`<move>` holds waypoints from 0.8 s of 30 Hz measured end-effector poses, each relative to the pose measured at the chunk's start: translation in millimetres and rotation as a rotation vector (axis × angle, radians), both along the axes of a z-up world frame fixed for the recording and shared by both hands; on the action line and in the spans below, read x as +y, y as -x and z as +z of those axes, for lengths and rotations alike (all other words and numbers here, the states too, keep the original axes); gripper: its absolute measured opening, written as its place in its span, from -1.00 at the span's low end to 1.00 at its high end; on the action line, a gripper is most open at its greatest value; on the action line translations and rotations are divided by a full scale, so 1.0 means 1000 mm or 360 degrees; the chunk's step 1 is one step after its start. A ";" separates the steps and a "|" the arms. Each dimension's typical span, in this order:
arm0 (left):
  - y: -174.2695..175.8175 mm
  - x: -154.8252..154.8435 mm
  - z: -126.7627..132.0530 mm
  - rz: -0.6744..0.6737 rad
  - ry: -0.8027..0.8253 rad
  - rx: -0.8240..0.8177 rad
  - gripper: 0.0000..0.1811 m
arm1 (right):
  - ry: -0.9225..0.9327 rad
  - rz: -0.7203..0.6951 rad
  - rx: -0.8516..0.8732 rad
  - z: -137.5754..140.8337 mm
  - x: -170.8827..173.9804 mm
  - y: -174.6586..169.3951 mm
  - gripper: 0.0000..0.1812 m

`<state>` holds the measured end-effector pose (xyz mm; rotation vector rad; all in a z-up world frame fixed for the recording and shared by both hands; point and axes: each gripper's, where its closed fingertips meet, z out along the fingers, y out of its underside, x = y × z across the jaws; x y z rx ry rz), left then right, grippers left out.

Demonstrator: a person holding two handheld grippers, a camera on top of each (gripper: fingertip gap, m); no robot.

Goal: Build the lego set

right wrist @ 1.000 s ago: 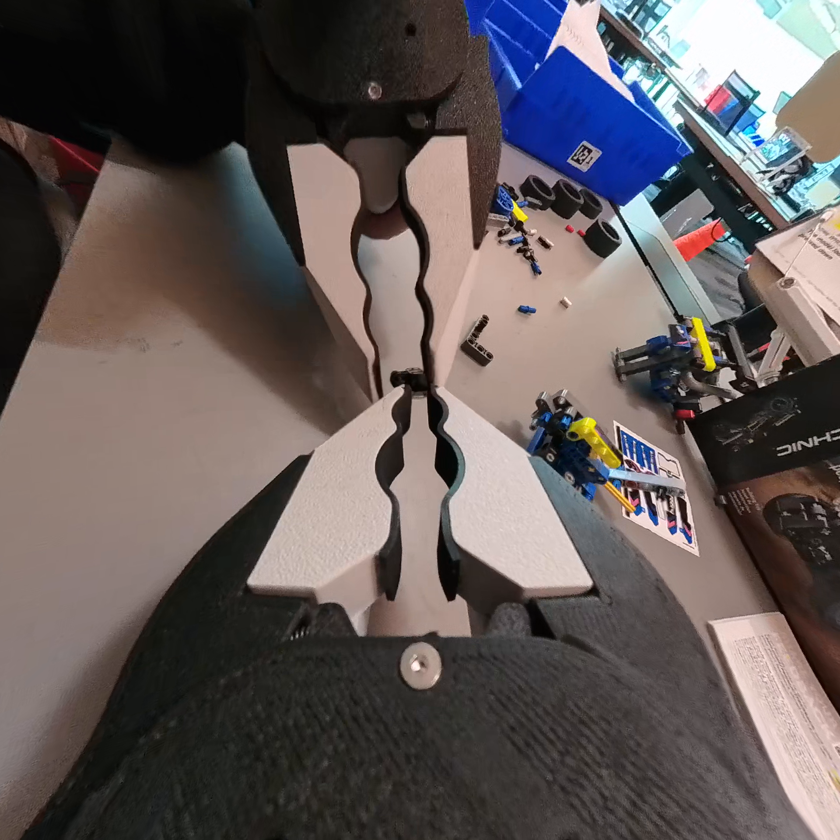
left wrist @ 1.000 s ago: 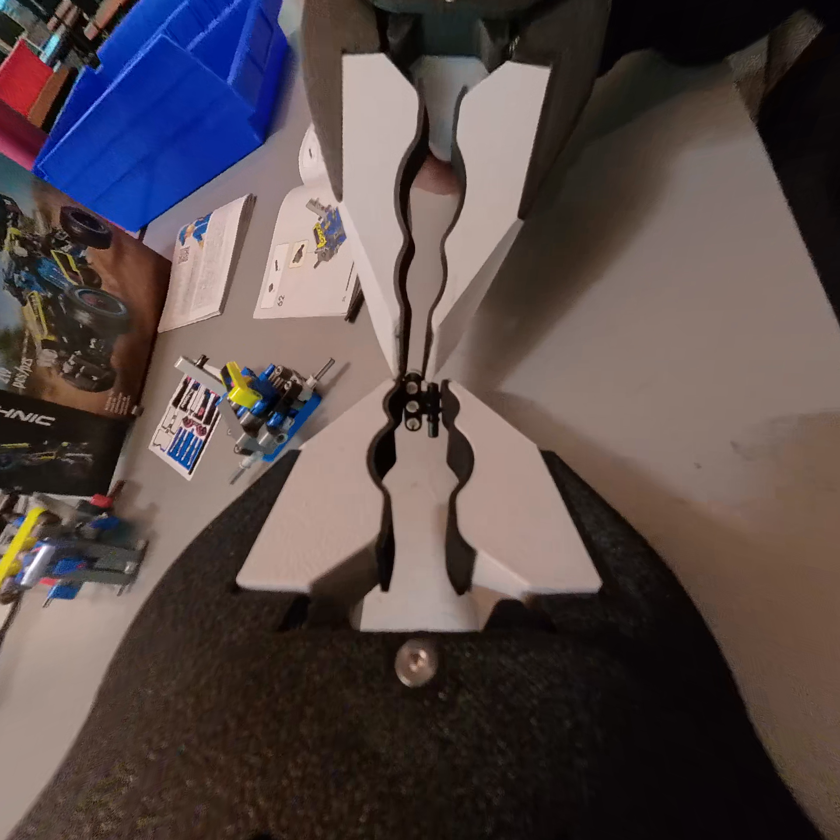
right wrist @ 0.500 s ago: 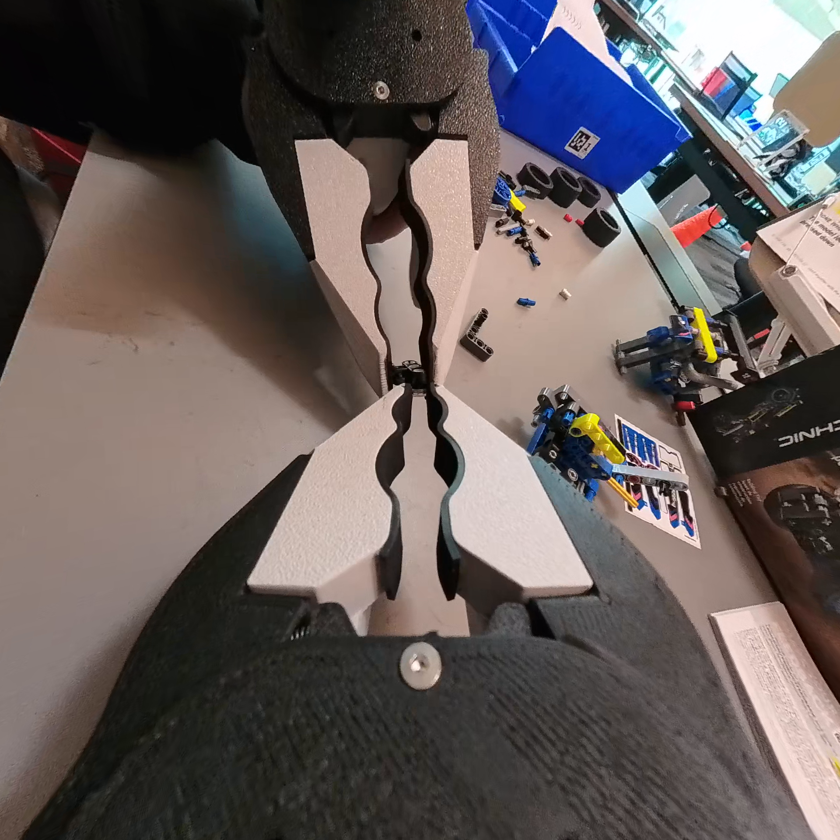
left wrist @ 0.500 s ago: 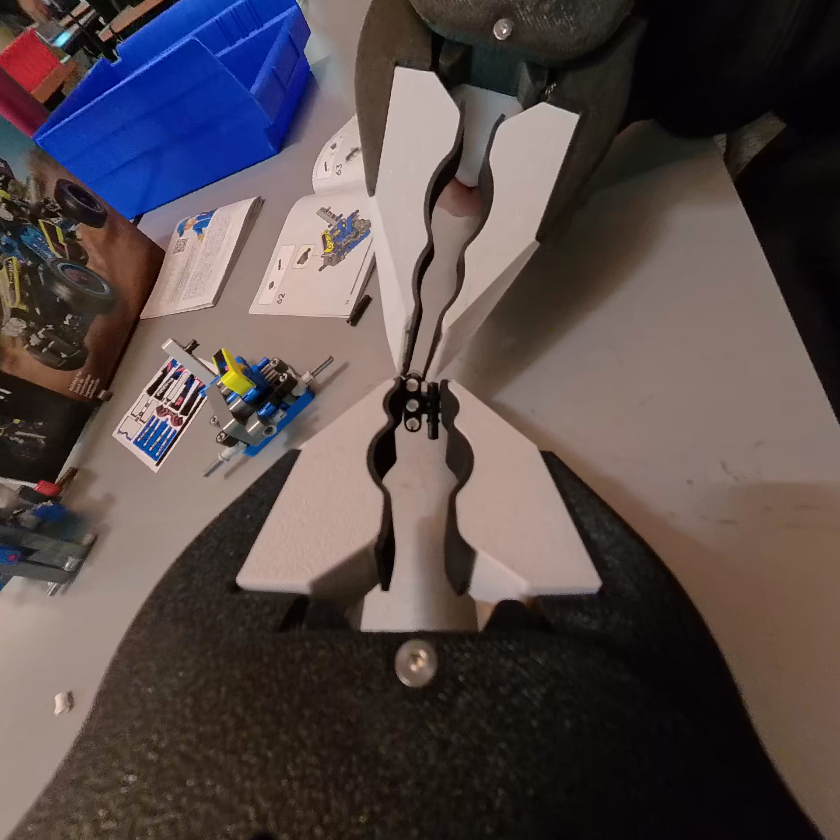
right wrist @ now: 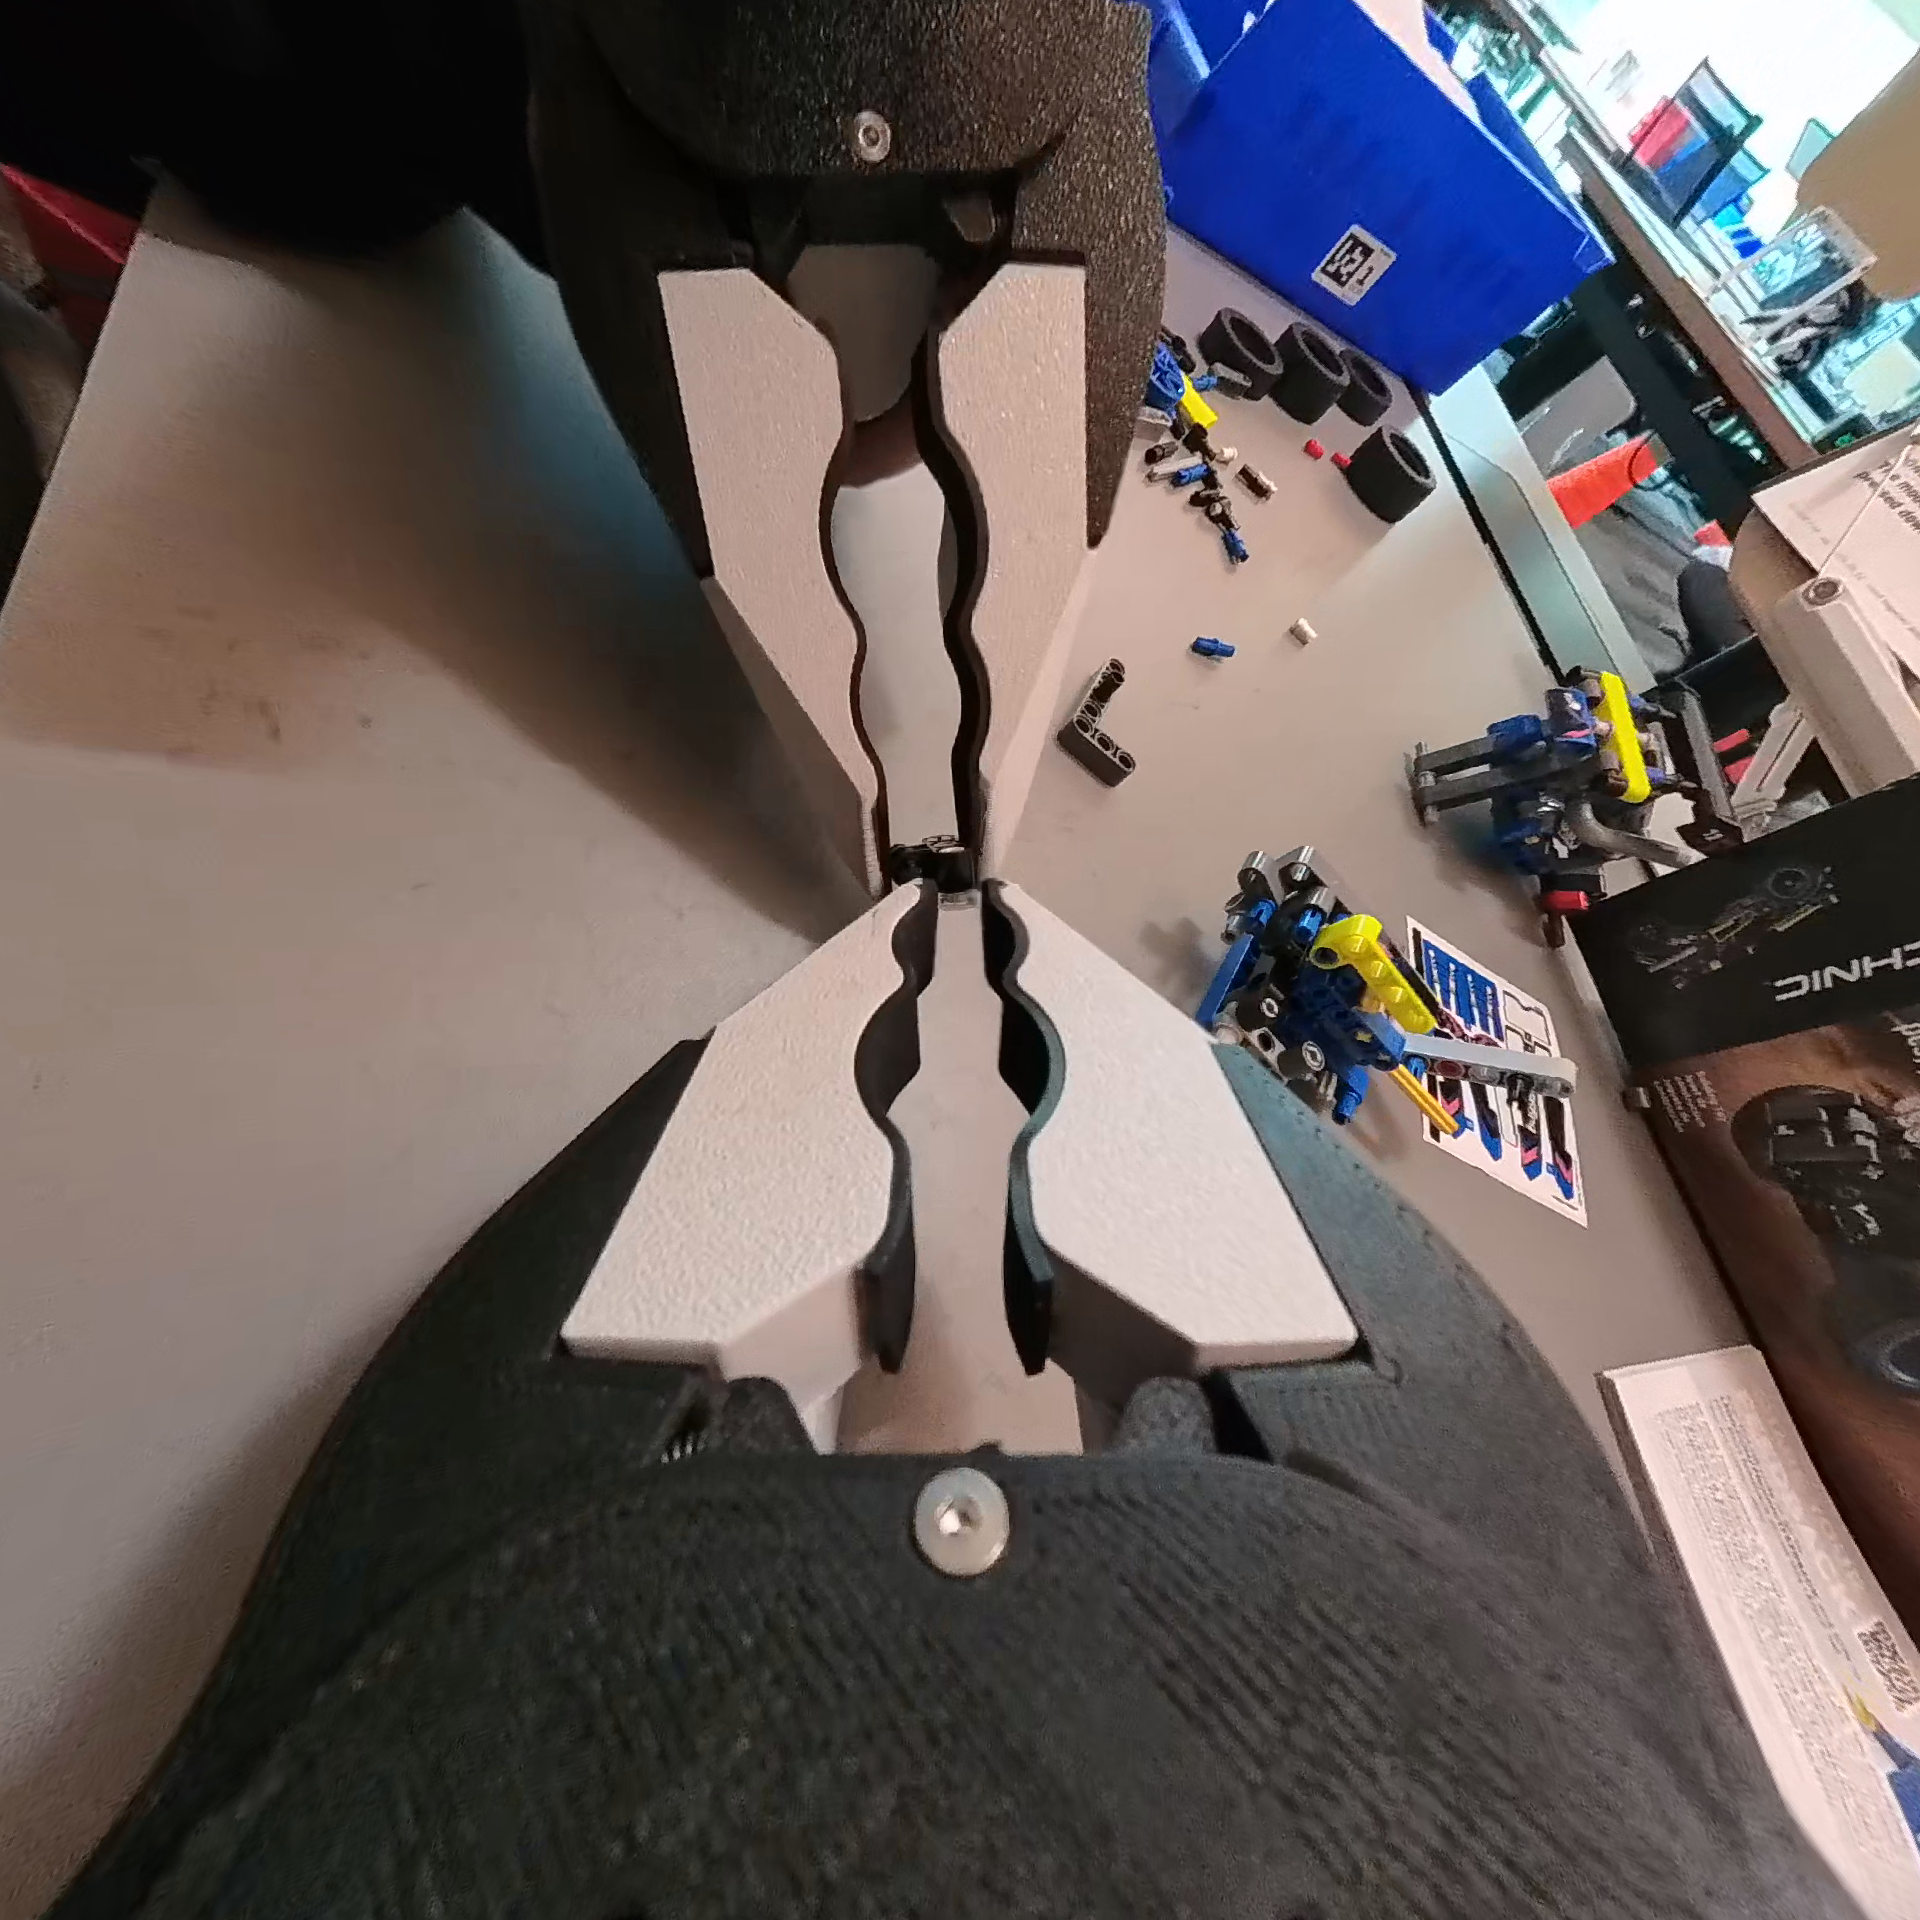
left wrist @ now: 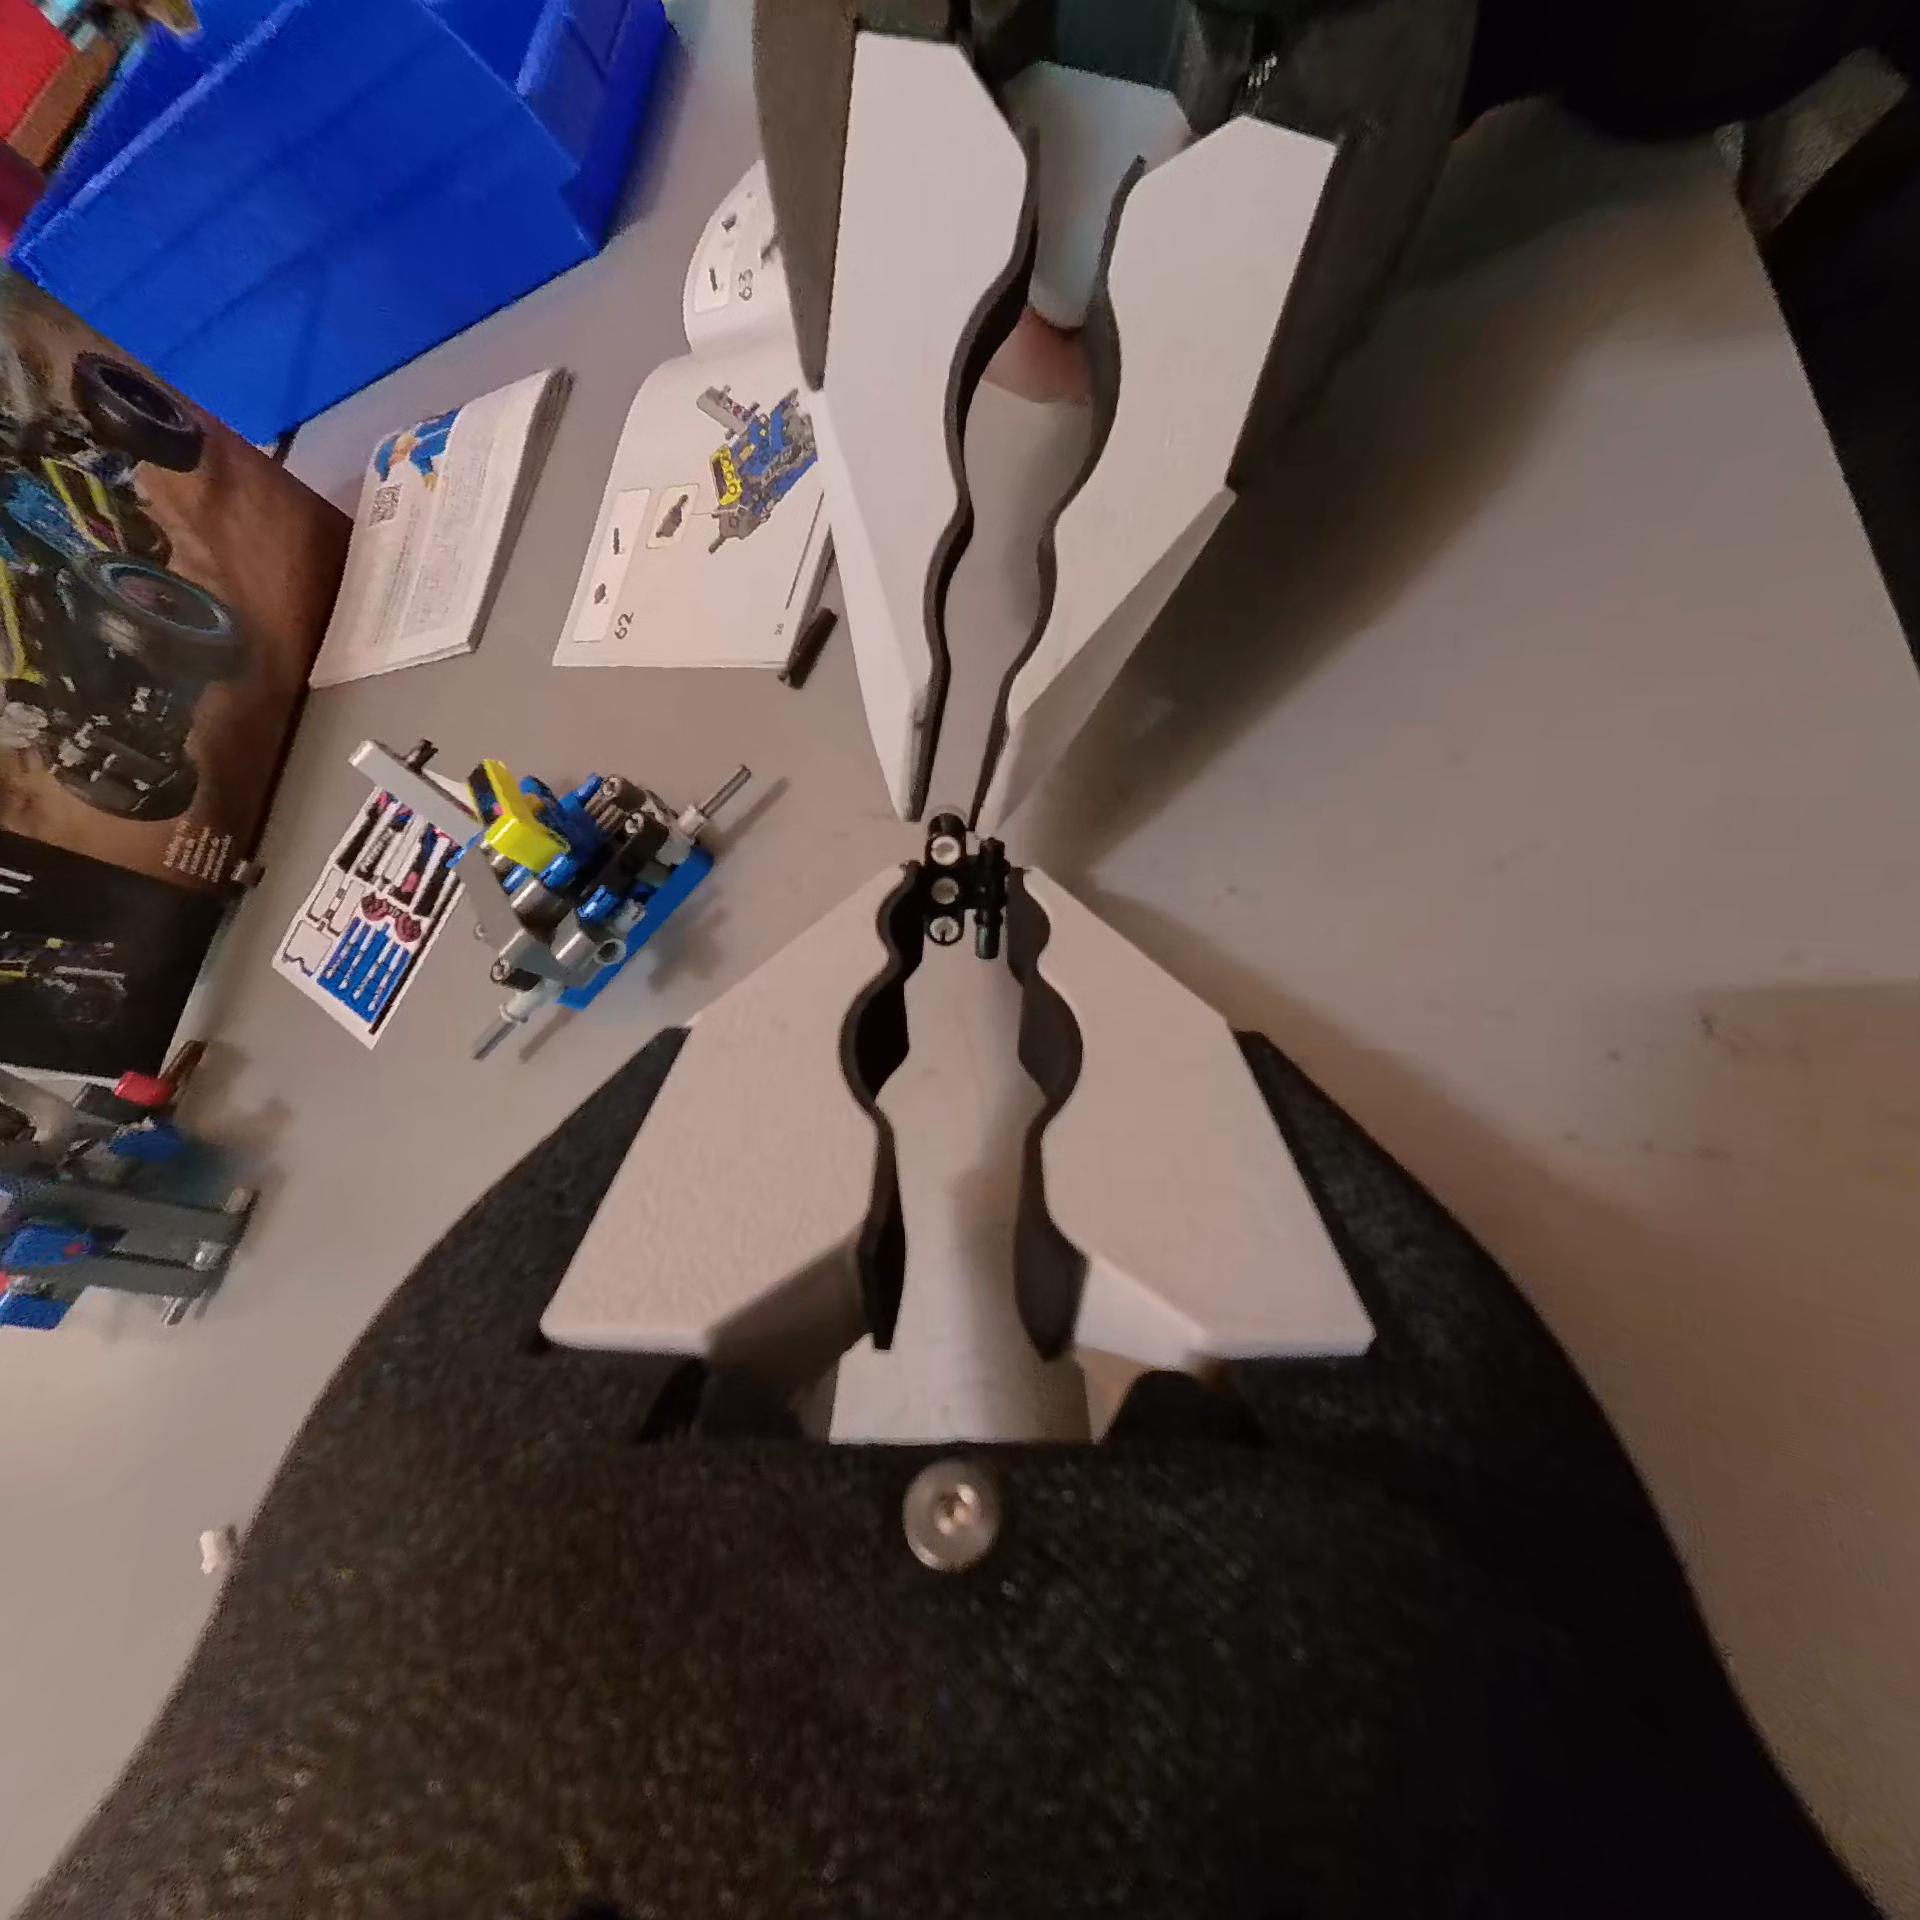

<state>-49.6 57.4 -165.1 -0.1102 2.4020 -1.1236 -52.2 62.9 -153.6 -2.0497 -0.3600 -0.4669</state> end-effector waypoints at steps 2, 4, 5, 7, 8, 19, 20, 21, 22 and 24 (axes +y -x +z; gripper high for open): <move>0.000 0.000 0.003 -0.0015 0.0038 -0.0010 -0.87 | -0.0039 0.0005 0.0010 0.004 0.000 0.000 -0.94; 0.000 0.000 0.003 -0.0027 0.0055 -0.0009 -0.87 | -0.0048 0.0009 0.0035 0.004 0.000 0.000 -0.93; 0.001 0.000 0.003 -0.0037 0.0052 -0.0016 -0.86 | -0.0054 0.0011 0.0027 0.004 0.000 0.000 -0.93; 0.001 0.000 0.002 -0.0044 0.0048 -0.0024 -0.87 | -0.0048 0.0026 0.0018 0.004 0.001 0.002 -0.93; 0.001 0.000 0.003 -0.0043 0.0050 -0.0025 -0.86 | -0.0048 0.0025 0.0020 0.004 0.001 0.002 -0.93; 0.002 0.004 -0.011 -0.0057 -0.0096 -0.0054 -0.87 | 0.0097 -0.0004 -0.0109 -0.015 0.001 -0.001 -0.94; 0.002 0.005 -0.011 -0.0058 -0.0107 -0.0061 -0.87 | 0.0114 -0.0009 -0.0120 -0.017 0.001 -0.002 -0.94; 0.002 0.005 -0.011 -0.0057 -0.0108 -0.0063 -0.87 | 0.0121 -0.0007 -0.0126 -0.017 0.001 -0.001 -0.94; 0.001 0.005 -0.011 -0.0053 -0.0104 -0.0063 -0.87 | 0.0125 -0.0010 -0.0119 -0.018 0.001 -0.002 -0.94; 0.000 0.005 -0.010 -0.0045 -0.0093 -0.0064 -0.87 | 0.0117 -0.0016 -0.0108 -0.017 0.002 -0.002 -0.94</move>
